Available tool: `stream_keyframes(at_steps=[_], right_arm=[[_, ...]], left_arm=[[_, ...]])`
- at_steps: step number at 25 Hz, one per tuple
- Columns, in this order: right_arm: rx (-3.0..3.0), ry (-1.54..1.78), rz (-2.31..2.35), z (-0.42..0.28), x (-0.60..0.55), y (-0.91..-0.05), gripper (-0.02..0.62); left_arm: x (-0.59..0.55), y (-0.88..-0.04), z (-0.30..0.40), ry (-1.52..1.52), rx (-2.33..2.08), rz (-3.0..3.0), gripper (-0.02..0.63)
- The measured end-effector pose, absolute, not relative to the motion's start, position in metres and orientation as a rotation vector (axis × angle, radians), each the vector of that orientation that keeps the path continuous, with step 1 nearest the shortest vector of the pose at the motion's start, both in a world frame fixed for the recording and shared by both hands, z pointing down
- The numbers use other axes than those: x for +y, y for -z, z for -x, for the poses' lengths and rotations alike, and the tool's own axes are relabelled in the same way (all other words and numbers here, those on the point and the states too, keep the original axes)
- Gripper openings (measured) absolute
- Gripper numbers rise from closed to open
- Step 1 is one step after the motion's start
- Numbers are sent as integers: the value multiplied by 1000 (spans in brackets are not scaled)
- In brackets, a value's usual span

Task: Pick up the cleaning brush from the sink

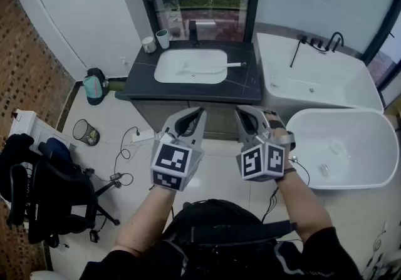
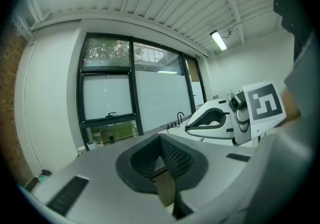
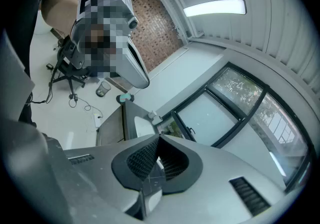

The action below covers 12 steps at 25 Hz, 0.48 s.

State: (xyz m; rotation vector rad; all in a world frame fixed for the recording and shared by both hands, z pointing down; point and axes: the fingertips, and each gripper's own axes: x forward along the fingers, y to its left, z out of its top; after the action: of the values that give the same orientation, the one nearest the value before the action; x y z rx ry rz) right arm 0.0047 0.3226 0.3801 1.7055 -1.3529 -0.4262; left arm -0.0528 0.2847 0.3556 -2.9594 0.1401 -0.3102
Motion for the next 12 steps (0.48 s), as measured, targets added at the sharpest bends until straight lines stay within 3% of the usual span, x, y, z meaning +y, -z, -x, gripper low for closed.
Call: stream_keyframes(at_steps=[12], right_arm=[[-1488, 413, -1664, -86, 267, -372, 2]], left_arm=[[222, -338, -11, 269, 379, 2883, 0]])
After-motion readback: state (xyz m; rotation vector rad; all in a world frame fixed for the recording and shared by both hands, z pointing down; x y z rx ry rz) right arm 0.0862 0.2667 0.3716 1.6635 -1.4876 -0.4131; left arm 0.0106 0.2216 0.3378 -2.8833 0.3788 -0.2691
